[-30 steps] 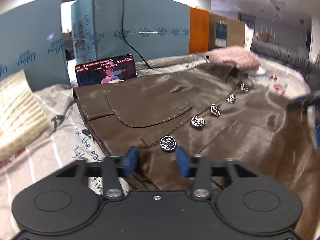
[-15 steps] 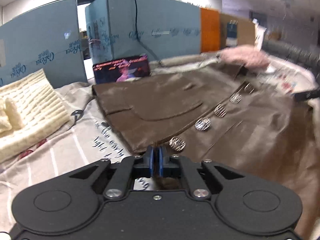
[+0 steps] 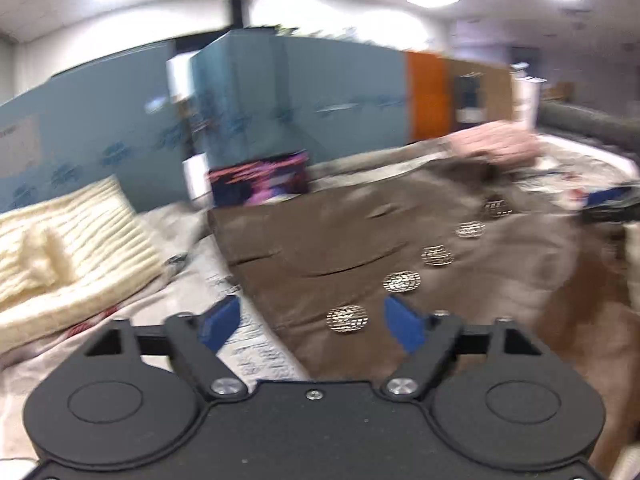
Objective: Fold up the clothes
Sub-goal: 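Smooth the jacket front flat with both grippers open, buttons facing up, then grasp the jacket hem with the right gripper and lift it toward the left gripper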
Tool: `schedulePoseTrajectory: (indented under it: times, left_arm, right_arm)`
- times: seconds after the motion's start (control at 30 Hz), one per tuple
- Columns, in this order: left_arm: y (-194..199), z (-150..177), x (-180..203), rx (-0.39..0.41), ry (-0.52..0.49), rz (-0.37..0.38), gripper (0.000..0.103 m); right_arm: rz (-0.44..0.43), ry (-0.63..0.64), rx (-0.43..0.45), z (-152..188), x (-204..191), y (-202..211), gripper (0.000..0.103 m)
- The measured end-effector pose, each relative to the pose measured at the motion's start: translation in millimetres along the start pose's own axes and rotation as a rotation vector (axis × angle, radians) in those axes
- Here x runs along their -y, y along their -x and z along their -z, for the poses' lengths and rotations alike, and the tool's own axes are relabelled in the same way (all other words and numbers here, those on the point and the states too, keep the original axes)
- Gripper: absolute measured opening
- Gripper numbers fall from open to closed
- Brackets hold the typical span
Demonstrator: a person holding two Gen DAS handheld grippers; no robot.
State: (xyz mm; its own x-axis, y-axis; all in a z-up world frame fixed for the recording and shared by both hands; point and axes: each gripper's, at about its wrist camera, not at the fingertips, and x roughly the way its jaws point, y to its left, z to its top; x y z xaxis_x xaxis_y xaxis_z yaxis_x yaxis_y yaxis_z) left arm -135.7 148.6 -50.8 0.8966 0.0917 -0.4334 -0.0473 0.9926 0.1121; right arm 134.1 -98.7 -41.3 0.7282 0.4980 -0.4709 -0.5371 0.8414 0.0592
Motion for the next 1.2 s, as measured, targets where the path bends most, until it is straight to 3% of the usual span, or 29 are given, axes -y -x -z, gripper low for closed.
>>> schedulePoseTrajectory:
  times: [0.07,0.2,0.43,0.57,0.67,0.8,0.9,1.1,1.2]
  left_arm:
    - [5,7,13,-0.013,-0.074,0.047,0.102]
    - [8,26,32,-0.070,-0.173,0.122,0.103]
    - [12,30,29,-0.090,-0.116,0.124,0.103]
    - [23,27,34,-0.012,-0.139,0.085,0.103]
    - [37,22,32,0.071,-0.119,0.109,0.103]
    - [52,19,31,0.110,-0.113,0.176,0.103]
    - [60,22,41,0.102,-0.165,0.219,0.103]
    - [72,25,57,0.060,-0.221,0.349,0.103]
    - [66,32,66,-0.008,-0.256,0.352,0.103]
  right_arm:
    - [0.003,0.006,-0.009,-3,-3,-8,0.089]
    - [-0.022,-0.014,-0.025,-6,-4,-19,0.089]
    - [0.014,-0.012,-0.106,-7,-9,-36,0.089]
    - [0.042,0.051,-0.097,-4,-17,-34,0.090]
    - [0.008,0.050,-0.042,-5,-17,-22,0.090]
    - [-0.026,0.078,0.053,-5,-21,-3,0.091]
    - [-0.095,0.087,0.118,-5,-30,12,0.103]
    - [-0.268,0.173,0.126,1,-54,23,0.103]
    - [-0.332,0.209,0.104,3,-64,24,0.103]
